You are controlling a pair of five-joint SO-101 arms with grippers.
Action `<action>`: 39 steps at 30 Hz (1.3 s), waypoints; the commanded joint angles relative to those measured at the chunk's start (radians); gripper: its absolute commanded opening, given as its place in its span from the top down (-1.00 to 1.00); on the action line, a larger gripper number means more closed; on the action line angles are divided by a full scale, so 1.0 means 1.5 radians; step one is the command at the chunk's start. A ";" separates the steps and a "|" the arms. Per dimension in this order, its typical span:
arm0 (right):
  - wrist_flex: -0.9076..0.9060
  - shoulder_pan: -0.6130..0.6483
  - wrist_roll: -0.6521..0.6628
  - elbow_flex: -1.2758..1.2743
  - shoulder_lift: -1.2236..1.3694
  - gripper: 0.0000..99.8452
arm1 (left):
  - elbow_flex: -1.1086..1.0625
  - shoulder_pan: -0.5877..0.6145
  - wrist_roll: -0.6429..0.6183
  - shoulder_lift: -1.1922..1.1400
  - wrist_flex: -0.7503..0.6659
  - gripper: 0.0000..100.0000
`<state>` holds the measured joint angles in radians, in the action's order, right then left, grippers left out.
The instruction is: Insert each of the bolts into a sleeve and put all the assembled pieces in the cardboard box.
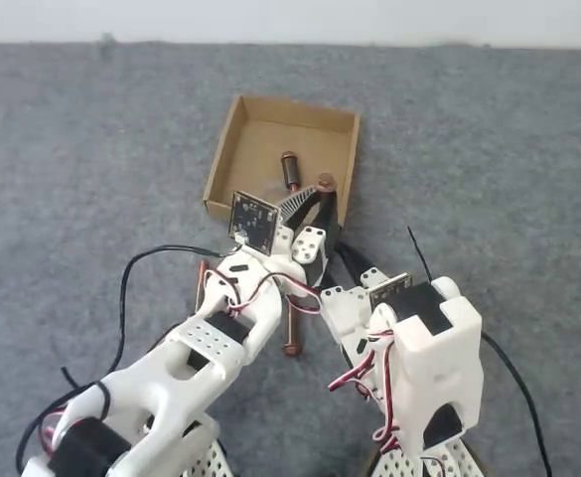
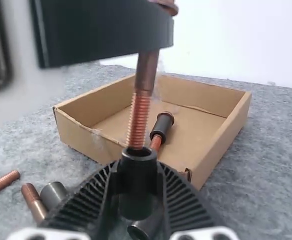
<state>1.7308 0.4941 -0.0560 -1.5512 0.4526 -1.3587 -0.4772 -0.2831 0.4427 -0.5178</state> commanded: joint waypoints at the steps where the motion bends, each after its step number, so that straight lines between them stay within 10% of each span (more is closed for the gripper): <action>1: 0.019 0.002 0.009 -0.020 -0.033 0.99 | 0.017 -0.011 0.006 0.008 -0.020 0.98; 39: 0.018 -0.065 0.007 -0.007 -0.084 0.99 | 0.019 -0.021 0.005 0.007 0.085 0.98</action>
<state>1.7308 0.4312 -0.0529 -1.5773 0.3851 -1.3556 -0.5033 -0.2846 0.4442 -0.4641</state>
